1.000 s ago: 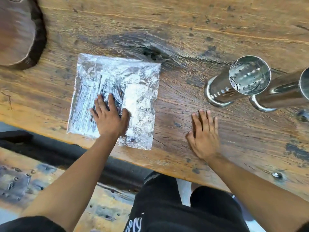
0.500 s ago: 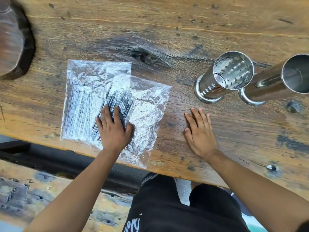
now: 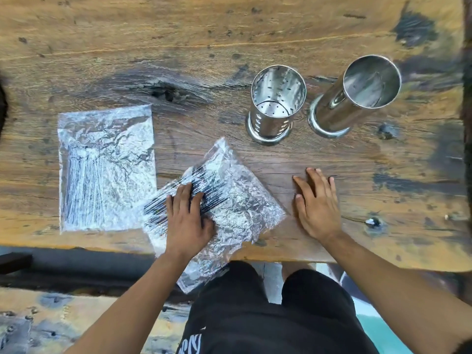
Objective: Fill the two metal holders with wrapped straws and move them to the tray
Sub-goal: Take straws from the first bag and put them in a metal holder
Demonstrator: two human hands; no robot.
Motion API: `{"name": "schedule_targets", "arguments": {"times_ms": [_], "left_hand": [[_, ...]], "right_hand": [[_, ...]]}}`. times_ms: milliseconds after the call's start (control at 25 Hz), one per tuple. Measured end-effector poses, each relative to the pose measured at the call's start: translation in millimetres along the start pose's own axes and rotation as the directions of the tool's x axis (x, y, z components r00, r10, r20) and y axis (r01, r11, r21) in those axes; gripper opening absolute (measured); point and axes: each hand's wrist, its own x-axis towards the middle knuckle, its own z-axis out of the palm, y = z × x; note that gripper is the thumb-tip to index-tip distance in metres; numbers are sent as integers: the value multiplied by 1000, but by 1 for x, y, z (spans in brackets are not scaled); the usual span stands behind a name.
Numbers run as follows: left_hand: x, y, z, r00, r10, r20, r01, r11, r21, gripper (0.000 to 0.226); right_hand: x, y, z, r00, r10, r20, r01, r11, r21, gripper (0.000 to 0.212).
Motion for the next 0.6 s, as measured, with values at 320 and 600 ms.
{"name": "schedule_targets", "arguments": {"times_ms": [320,600], "left_hand": [[19,70,21,971,236,50,-236,972,-1,56],[34,110,27,946,319,63,-316,947,-59,58]], "right_hand": [[-31,43,-16,987,137,-84,-130,989,76,39],[-26,45,-31,937,306,-166,-259,931,257,20]]}}
